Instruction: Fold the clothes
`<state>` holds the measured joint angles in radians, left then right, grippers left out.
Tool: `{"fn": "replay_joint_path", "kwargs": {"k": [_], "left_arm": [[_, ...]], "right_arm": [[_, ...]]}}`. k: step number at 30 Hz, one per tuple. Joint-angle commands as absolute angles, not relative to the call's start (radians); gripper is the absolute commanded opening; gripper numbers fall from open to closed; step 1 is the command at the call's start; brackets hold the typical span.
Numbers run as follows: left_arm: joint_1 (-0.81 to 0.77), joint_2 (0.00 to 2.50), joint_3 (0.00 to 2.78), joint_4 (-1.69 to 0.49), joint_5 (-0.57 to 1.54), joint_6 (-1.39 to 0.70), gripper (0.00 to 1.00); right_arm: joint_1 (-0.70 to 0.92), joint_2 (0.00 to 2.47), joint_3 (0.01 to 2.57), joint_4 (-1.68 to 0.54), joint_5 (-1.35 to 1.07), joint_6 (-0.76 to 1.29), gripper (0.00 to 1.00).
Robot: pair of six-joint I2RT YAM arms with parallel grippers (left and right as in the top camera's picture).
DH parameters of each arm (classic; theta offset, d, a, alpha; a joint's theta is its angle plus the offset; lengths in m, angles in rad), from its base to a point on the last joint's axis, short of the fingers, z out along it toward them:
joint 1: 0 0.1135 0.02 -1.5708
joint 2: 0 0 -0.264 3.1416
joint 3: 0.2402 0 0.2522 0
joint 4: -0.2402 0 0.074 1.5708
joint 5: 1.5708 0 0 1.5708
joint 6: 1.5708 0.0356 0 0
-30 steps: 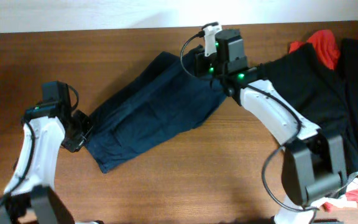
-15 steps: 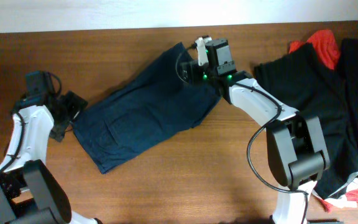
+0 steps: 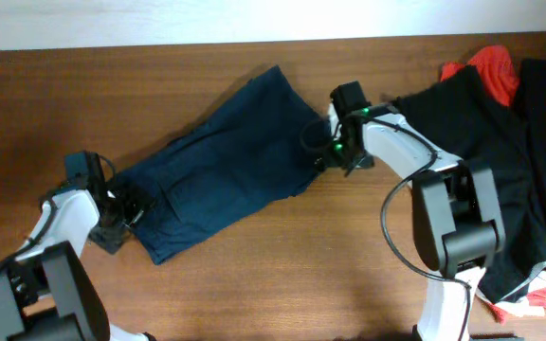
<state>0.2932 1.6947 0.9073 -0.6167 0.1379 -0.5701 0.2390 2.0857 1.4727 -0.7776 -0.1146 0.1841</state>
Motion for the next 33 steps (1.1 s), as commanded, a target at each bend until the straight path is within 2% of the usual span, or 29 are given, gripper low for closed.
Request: {"fn": "replay_joint_path", "kwargs": {"k": [1,2,3,4,5,6,10,12,13,14,19,22,25,29,33], "left_arm": [[0.290,1.741,0.823,-0.501,0.309,-0.453,0.67],[0.290,1.741,0.823,-0.500,0.313,-0.453,0.43],[0.290,1.741,0.824,-0.490,0.316,-0.449,0.03],[0.290,1.740,0.834,-0.492,0.319,-0.414,0.01],[0.291,1.737,0.863,-0.532,0.318,-0.373,0.00],[0.291,1.731,0.914,-0.609,0.314,-0.348,0.00],[0.291,1.678,1.219,-1.022,0.311,-0.314,0.00],[0.290,1.644,1.363,-1.193,0.311,-0.274,0.01],[0.291,1.632,1.415,-1.252,0.311,-0.274,0.01],[0.290,1.618,1.466,-1.309,0.312,-0.274,0.01],[0.290,1.594,1.583,-1.400,0.338,-0.274,0.00],[0.290,1.594,1.629,-1.380,0.411,-0.275,0.01],[0.261,1.595,1.629,-1.374,0.476,-0.275,0.01],[0.194,1.595,1.626,-1.362,0.434,-0.275,0.01],[0.155,1.595,1.624,-1.357,0.332,-0.275,0.01]], "right_arm": [[0.203,1.927,1.478,-0.783,-0.102,0.199,0.89],[0.202,1.897,1.478,-0.785,-0.112,0.198,0.91],[0.203,1.851,1.479,-0.786,-0.149,0.188,0.91],[0.204,1.821,1.478,-0.788,-0.200,0.188,0.91],[0.204,1.803,1.479,-0.790,-0.260,0.188,0.91],[0.204,1.795,1.478,-0.790,-0.340,0.188,0.86],[0.249,1.823,1.478,-0.777,-0.483,0.137,0.60],[0.311,1.853,1.477,-0.767,-0.499,0.120,0.39],[0.339,1.867,1.477,-0.758,-0.521,0.120,0.33],[0.383,1.895,1.477,-0.726,-0.564,0.120,0.31],[0.600,2.043,1.478,-0.624,-0.596,0.162,0.29],[0.766,2.143,1.478,-0.532,-0.724,0.174,0.29],[0.870,2.172,1.478,-0.416,-0.711,0.204,0.29],[0.858,2.167,1.488,-0.406,-0.639,0.226,0.36],[0.709,2.046,1.561,-0.658,-0.627,0.138,0.41]]}}
